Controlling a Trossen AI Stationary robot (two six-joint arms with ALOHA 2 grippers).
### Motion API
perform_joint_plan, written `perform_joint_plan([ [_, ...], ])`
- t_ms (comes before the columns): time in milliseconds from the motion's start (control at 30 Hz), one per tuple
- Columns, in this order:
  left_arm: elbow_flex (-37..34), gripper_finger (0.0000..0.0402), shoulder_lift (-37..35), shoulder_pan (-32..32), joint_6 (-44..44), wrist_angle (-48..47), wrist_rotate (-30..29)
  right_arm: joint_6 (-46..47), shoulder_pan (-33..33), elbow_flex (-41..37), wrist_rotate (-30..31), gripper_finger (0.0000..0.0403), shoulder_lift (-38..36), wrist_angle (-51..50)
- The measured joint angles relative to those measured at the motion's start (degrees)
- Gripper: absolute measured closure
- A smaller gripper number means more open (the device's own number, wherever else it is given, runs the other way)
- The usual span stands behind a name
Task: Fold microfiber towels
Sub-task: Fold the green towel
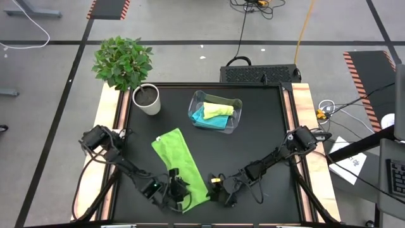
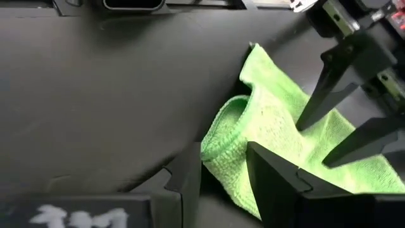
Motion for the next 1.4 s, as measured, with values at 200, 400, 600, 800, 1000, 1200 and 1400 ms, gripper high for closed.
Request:
perform_joint_plan([
  [200, 0.0, 0.0229, 0.0, 0.2, 0.6, 0.8, 1.4, -0.4, -0.1, 0.0, 0.0, 0.0287, 0.1, 1.1],
  [400, 0.0, 0.0229, 0.0, 0.2, 1.0, 0.8, 1.6, -0.4, -0.1, -0.1, -0.1, 0.0338, 0.2, 2.6],
  [600, 0.0, 0.0229, 0.0, 0.1, 4.8, 0.9, 2.4, 1.4, -0.8, -0.2, 0.1, 0.0395, 0.2, 3.8],
  [800, 0.4, 0.0229, -0.2, -1.3, 11.6, 0.9, 0.2, 5.2, -2.7, -0.2, 0.1, 0.0401, -1.9, 3.3],
  [1000, 0.5, 0.0229, -4.1, -2.8, 16.4, 0.6, -4.2, 7.7, -4.2, -0.2, -0.2, 0.0402, -5.5, -0.5],
  [1200, 0.6, 0.0228, -8.2, -3.5, 11.2, 1.2, -4.0, 10.7, -6.1, -0.2, -0.2, 0.0402, -8.7, -2.3],
  [1400, 0.5, 0.0214, -8.1, -5.6, 10.7, 0.4, -1.8, 10.9, -7.4, -0.2, -0.4, 0.0402, -10.6, -3.9],
])
